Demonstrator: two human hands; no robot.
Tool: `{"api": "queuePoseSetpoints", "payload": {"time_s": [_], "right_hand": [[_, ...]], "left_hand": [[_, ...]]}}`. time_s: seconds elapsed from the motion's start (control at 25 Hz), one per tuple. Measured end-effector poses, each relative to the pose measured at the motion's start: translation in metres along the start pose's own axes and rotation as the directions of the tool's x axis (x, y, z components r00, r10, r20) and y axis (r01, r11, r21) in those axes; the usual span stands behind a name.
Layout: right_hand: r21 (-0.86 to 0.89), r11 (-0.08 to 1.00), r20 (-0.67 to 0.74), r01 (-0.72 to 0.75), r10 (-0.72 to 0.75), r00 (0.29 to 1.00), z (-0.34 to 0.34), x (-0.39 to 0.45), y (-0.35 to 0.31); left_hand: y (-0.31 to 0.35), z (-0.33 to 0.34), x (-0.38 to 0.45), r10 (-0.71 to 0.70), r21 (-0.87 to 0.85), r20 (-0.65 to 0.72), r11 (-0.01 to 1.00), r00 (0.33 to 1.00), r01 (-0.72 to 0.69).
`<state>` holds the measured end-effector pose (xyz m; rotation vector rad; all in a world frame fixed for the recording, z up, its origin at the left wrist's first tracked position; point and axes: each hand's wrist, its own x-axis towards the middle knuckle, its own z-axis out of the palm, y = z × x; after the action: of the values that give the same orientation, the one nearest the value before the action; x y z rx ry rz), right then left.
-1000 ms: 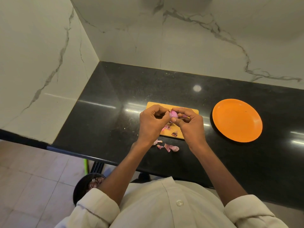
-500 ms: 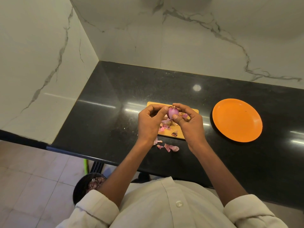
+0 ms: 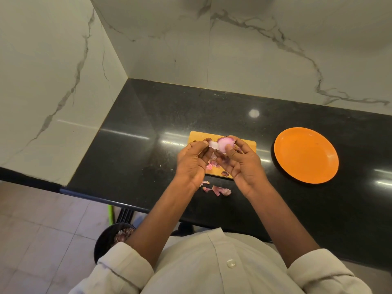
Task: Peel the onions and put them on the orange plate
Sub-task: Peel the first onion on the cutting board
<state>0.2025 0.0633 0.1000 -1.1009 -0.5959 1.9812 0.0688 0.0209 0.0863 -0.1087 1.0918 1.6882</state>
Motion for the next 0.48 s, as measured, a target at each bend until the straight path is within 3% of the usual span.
{"api": "queuePoseSetpoints", "payload": {"time_s": [0.12,0.24,0.48], "right_hand": [[0.166,0.973,-0.006,-0.162,0.165,0.986,-0.002,0.007,0.004],[0.255,0.932,-0.054,-0.259,0.281,0.958,-0.002,0.010,0.010],[0.331,0.909,-0.176,-0.254,0.324,0.929,0.001,0.019,0.030]], "left_hand": [[-0.003,-0.003,0.000,-0.161,-0.160,-0.005,0.974,0.987,0.159],[-0.007,-0.008,-0.001,-0.217,-0.152,-0.008,0.965,0.976,0.214],[-0.024,-0.017,0.009,-0.230,-0.171,-0.155,0.964,0.961,0.203]]}}
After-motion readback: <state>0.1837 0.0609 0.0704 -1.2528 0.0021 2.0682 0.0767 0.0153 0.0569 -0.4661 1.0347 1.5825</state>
